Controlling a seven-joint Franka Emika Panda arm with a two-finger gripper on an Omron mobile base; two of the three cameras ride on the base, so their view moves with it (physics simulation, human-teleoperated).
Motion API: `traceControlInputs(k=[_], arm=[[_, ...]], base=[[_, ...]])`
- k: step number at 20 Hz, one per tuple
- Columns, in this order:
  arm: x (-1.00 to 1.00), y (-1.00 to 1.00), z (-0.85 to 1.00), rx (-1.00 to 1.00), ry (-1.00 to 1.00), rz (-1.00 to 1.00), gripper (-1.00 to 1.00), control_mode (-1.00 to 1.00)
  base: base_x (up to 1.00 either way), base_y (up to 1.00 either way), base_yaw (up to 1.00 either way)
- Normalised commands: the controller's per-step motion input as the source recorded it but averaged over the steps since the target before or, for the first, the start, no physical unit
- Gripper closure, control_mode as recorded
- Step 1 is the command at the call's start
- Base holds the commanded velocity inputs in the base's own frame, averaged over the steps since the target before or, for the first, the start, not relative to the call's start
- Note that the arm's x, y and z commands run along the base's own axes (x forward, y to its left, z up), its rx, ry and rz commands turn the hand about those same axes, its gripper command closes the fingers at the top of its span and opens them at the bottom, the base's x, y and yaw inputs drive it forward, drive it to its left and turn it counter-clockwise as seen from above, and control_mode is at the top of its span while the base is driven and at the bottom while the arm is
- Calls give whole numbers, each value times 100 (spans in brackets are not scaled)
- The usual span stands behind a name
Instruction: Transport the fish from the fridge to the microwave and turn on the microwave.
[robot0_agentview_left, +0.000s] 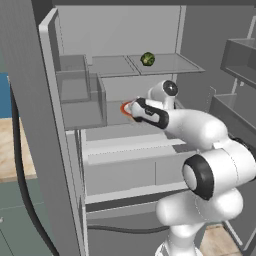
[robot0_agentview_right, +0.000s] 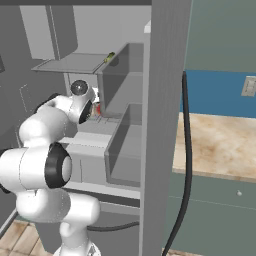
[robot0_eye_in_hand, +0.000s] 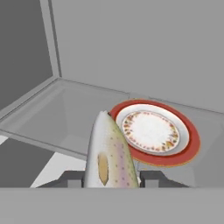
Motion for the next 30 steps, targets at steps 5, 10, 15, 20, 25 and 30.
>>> traceControlInputs(k=[5,10,15,20,25,30], arm=[[-53,0,40,0,3,0,100,-100],[-55,0,28,-2,1,1,100,-100],[-60,0,23,-4,0,1,100,-100],[-59,3,25,-7,0,0,100,-100],[-44,4,38,-9,0,0,100,-100],[-48,0,36,-7,0,1,100,-100]], base=[[0,0,0],[0,0,0],[0,0,0],[0,0,0],[0,0,0],[0,0,0]])
